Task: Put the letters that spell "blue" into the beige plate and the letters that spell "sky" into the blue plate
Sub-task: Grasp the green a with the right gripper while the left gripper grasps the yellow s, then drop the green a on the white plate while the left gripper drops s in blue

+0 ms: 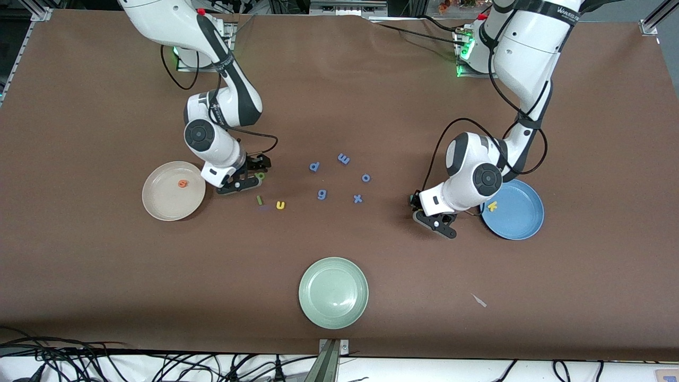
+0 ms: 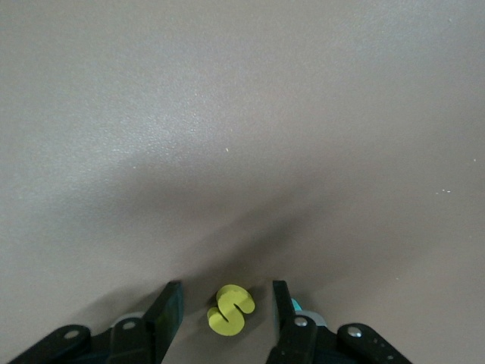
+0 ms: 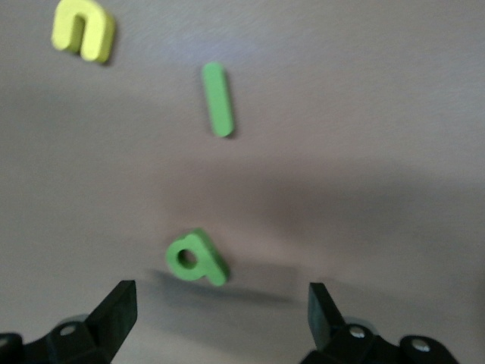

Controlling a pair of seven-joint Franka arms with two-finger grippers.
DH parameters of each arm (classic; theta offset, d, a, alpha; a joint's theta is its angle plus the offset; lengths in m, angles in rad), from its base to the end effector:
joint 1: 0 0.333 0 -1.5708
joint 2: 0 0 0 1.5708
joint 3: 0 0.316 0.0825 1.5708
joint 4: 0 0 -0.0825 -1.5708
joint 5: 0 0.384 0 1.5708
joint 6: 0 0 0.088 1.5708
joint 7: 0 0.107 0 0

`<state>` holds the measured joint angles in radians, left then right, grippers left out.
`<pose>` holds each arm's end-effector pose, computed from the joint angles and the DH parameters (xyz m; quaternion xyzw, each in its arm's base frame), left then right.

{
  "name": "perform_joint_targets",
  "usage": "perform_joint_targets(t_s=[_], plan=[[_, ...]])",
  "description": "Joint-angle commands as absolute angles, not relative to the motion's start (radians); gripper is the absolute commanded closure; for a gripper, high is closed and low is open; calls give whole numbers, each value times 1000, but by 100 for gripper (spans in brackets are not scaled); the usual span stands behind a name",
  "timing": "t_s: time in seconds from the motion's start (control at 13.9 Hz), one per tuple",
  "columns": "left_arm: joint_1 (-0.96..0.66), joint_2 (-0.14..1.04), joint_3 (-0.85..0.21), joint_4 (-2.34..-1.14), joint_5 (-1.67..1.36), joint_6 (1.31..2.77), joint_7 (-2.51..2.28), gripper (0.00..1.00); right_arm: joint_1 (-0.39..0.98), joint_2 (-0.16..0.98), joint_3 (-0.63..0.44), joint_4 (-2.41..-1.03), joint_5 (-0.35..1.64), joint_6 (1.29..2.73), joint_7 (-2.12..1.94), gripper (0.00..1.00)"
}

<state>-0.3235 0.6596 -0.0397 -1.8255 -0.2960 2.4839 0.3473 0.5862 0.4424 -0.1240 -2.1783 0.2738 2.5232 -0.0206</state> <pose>0.6051 -0.2271 0.1714 0.9678 -0.2302 -0.0022 0.1021 0.4941 0.2413 0.1780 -0.9894 -0.1302 0.0533 0.0365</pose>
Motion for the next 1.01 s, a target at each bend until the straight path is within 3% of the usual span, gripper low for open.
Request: perform_joint_targets(t_s=[0.0, 0.29, 0.51, 0.65, 0.72, 0.94], plan=[[-337, 678, -26, -1818, -290, 2484, 368, 42, 620, 426, -133, -2201, 287, 2543, -29, 1], [-339, 680, -26, -1828, -281, 2484, 370, 44, 620, 449, -133, -2197, 284, 2591, -40, 10], [-339, 676, -26, -1835, -216, 2483, 370, 71, 620, 456, -132, -2194, 282, 2599, -40, 16], [-339, 675, -26, -1833, -212, 2482, 370, 81, 621, 454, -132, -2192, 282, 2599, -40, 39], [-339, 675, -26, -1833, -212, 2482, 370, 85, 620, 456, -132, -2192, 282, 2597, -40, 59], [-337, 667, -26, -1830, -212, 2480, 368, 90, 620, 456, -132, -2192, 284, 2599, -37, 73]])
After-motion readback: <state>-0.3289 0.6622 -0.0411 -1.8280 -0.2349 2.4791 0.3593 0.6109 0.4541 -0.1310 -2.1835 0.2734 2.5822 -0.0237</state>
